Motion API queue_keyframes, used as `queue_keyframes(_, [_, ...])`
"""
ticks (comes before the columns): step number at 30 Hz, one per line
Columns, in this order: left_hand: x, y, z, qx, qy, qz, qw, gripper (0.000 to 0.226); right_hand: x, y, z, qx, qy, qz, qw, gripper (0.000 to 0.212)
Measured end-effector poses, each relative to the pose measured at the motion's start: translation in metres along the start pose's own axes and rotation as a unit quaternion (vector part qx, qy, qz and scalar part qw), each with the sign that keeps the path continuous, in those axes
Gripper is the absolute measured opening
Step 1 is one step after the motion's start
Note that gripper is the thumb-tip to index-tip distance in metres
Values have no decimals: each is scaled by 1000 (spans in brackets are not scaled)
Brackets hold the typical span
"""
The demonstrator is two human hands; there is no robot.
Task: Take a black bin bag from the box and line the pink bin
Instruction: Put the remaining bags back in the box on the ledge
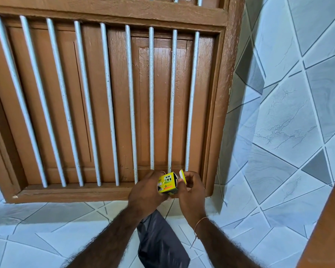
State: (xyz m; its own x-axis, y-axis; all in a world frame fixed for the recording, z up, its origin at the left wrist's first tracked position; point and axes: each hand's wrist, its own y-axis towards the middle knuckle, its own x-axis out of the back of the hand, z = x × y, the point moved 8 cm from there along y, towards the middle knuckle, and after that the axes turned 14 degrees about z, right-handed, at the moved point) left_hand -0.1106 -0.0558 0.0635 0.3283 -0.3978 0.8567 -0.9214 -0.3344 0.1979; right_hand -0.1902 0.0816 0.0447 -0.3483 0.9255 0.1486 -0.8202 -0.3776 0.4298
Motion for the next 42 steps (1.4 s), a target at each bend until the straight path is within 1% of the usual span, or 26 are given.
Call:
queue_keyframes(4, [0, 0, 1, 3, 0, -4, 1000, 69, -2, -3, 6, 13, -5, 20, 1000, 14])
queue_keyframes(8, [2, 1, -1, 2, 8, -6, 1000, 66, -3, -6, 5, 17, 5, 27, 999, 7])
queue_keyframes(12, [4, 1, -1, 2, 12, -5, 1000, 71, -4, -7, 7, 30, -2, 32, 999, 12])
queue_keyframes(16, [4, 0, -1, -3, 15, -5, 1000, 70, -5, -7, 6, 27, -7, 44, 999, 7])
queue_keyframes(19, [4, 1, -1, 1, 18, -2, 1000, 70, -5, -7, 7, 27, -3, 45, 999, 13])
queue_keyframes(24, [4, 2, -1, 17, 22, 8, 1000, 72, -4, -5, 2, 21, 2, 37, 999, 4])
queue_keyframes(29, [4, 4, -4, 13, 26, 5, 1000, 71, -6, -3, -1, 35, -26, 38, 998, 3])
queue_keyframes(33, [4, 5, -1, 12, 23, 5, 1000, 71, -10, 0, -5, 36, -40, 49, 997, 6])
queue_keyframes(37, [4, 6, -4, 9, 48, -5, 999, 70, -10, 2, -7, 37, -51, 32, 997, 8])
queue_keyframes(42, [5, 7, -7, -2, 83, -19, 996, 69, -11, 5, -10, 13, -40, 21, 999, 14])
